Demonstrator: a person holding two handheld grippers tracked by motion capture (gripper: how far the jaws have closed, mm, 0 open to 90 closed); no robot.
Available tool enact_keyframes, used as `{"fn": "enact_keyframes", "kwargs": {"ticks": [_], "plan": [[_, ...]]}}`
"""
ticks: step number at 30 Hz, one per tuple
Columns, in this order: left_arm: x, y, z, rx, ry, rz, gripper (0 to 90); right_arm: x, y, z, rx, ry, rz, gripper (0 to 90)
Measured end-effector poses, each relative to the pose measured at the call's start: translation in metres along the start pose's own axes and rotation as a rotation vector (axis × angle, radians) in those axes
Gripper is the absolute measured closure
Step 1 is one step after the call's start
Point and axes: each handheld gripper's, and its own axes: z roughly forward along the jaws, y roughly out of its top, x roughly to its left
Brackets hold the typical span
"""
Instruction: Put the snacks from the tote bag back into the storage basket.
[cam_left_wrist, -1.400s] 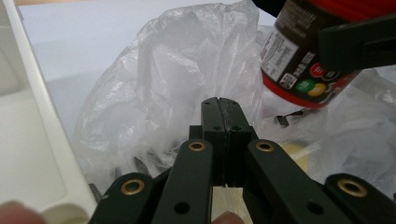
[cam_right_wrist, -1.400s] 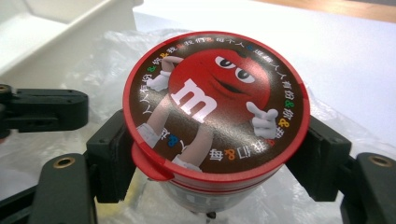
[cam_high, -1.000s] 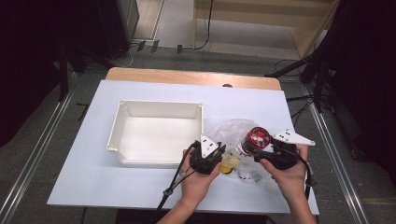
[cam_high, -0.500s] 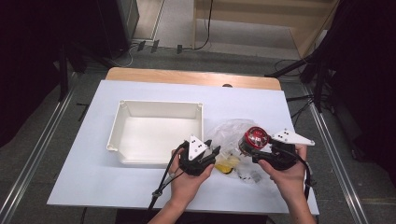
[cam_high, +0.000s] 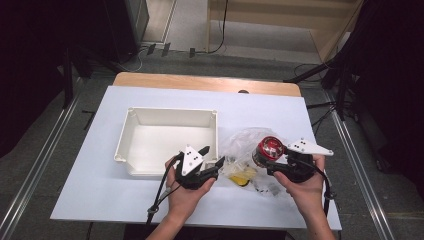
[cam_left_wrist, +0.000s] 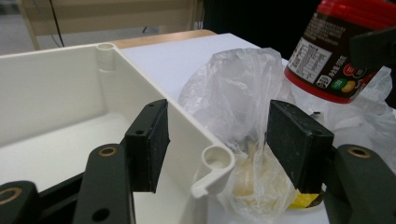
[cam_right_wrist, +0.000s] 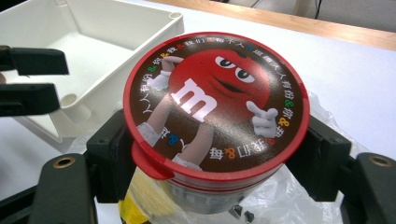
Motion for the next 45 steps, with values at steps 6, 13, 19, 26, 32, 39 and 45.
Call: {"fn": "enact_keyframes", "kwargs": {"ticks": [6,13,19,26,32,39,45], "plan": [[0.017,-0.003,-0.016,-0.004,0.004,-0.023,35.1,0.001,-0.002,0.003,0.009,0.006,-0.004,26.2],[0.039,-0.010,-0.032,0.004,-0.001,-0.045,32.4,0.003,-0.002,0.006,0.010,0.011,-0.007,26.1],[0.055,-0.018,-0.041,0.018,0.011,-0.054,23.7,0.006,-0.003,0.009,0.015,0.019,-0.017,26.1],[0.070,-0.023,-0.057,0.008,0.011,-0.049,14.8,0.011,-0.002,0.012,0.015,0.029,-0.029,26.2],[0.081,-0.028,-0.069,0.003,0.005,-0.054,12.1,0.014,-0.002,0.017,0.024,0.041,-0.032,26.1],[0.092,-0.028,-0.083,-0.008,0.021,-0.044,11.2,0.021,0.004,0.021,0.022,0.049,-0.058,26.1],[0.100,-0.031,-0.095,-0.006,0.048,-0.041,11.1,0.029,0.008,0.025,0.022,0.060,-0.079,26.2]]}}
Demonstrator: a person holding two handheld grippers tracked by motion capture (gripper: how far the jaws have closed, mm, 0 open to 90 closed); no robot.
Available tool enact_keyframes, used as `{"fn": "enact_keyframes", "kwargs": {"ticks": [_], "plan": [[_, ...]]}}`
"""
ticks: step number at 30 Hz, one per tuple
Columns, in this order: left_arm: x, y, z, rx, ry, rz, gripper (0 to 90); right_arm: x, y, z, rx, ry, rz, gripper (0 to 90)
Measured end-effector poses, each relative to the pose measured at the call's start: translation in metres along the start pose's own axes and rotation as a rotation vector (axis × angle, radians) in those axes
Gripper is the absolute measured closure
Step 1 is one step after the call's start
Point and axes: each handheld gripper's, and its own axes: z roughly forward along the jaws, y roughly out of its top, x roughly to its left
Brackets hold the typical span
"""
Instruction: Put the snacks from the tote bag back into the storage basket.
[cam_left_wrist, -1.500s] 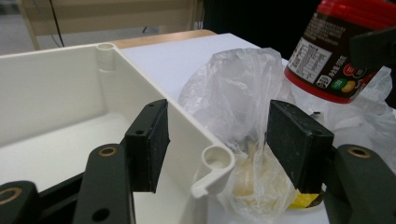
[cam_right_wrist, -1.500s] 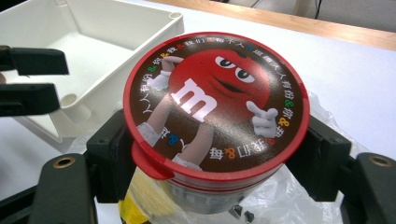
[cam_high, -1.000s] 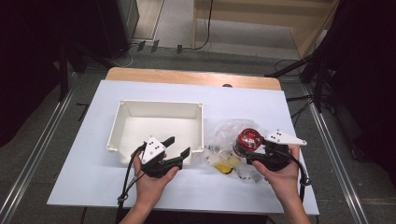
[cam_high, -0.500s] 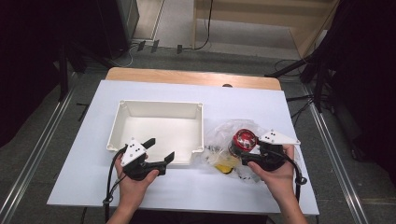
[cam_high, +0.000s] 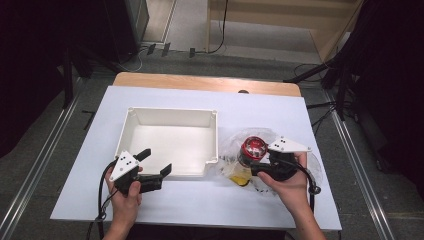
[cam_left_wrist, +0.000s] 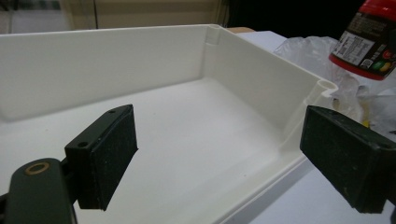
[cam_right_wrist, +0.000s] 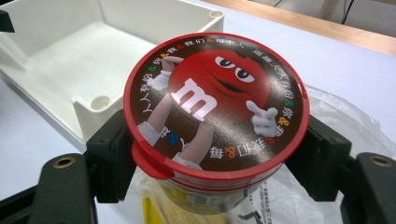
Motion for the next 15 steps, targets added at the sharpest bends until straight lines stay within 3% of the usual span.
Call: {"fn": "enact_keyframes", "kwargs": {"ticks": [15], "plan": [[0.009,-0.003,-0.014,-0.012,0.033,0.013,11.2,0.010,0.011,0.011,-0.007,0.021,-0.012,26.2]]}}
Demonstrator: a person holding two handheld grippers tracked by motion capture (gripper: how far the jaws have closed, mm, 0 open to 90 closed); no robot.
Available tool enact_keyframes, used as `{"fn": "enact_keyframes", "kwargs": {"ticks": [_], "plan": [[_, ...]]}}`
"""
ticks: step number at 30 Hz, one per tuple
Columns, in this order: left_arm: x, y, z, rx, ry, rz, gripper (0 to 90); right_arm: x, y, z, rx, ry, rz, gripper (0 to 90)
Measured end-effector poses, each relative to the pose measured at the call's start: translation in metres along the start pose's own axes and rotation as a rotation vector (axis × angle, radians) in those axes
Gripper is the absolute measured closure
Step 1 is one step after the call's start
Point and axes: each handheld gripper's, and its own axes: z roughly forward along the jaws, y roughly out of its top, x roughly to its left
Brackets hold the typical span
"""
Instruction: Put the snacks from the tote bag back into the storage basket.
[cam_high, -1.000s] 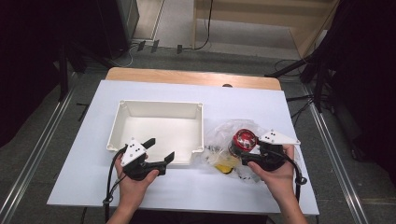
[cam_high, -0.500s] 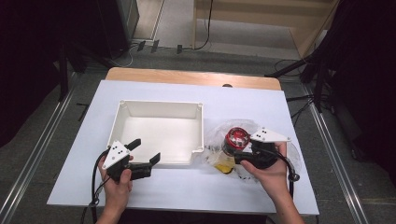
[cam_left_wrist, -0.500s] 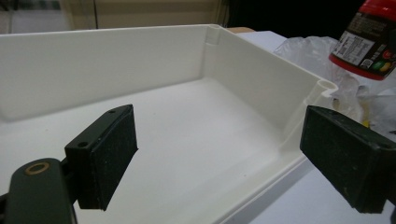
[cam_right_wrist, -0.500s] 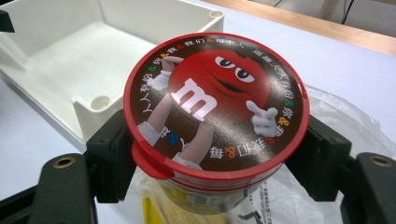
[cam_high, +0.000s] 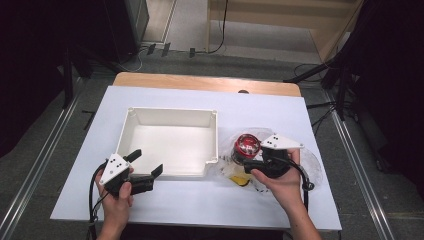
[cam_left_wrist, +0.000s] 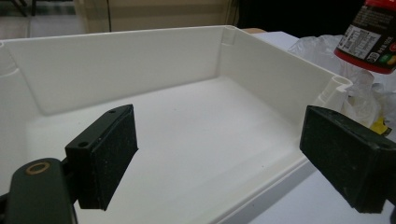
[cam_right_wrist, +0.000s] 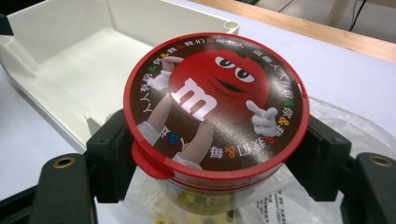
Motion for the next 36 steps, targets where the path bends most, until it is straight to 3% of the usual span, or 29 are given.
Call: {"fn": "enact_keyframes", "kwargs": {"ticks": [7,36], "plan": [[-0.002,-0.002,-0.001,0.021,-0.002,0.034,10.3,0.005,0.007,0.005,0.003,0.014,-0.019,26.1],[0.009,-0.006,-0.020,0.002,0.046,0.013,10.3,0.021,0.024,0.024,-0.002,0.069,-0.040,26.2]]}}
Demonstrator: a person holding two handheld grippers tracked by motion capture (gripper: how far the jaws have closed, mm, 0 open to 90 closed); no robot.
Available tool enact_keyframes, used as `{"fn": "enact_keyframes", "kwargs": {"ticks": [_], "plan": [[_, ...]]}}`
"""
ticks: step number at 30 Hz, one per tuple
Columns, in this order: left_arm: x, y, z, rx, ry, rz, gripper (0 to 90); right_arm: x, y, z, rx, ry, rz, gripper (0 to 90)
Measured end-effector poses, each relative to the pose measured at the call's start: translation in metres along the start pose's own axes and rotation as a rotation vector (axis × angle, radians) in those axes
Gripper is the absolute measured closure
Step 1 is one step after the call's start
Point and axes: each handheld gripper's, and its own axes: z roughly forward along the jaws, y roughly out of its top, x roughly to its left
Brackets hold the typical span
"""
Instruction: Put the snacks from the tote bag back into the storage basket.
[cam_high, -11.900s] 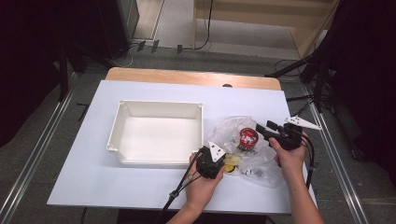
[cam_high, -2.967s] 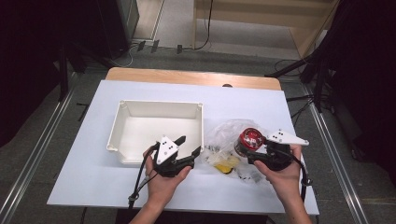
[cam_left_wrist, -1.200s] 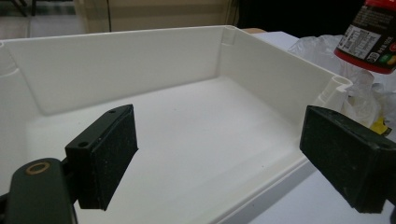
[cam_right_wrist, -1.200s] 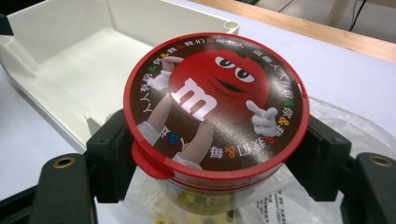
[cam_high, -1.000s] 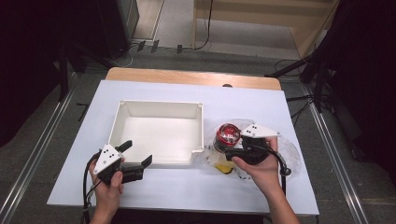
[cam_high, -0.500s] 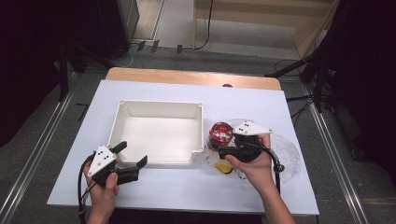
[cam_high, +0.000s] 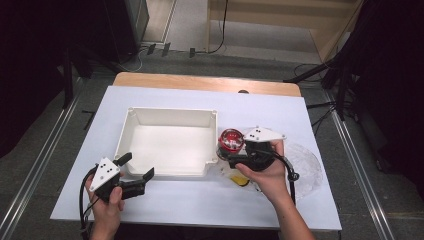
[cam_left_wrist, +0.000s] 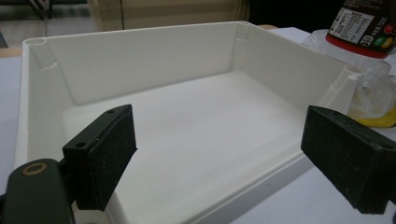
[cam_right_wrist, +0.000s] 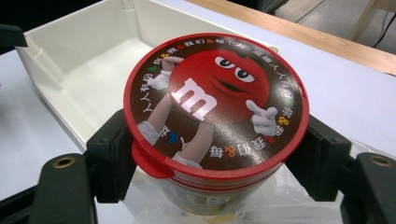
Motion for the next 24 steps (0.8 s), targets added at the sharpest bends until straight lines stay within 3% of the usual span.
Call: {"fn": "enact_keyframes", "kwargs": {"ticks": [24], "plan": [[0.004,-0.004,-0.009,0.001,0.021,-0.012,10.4,0.019,0.019,0.023,0.005,0.057,-0.029,26.2]]}}
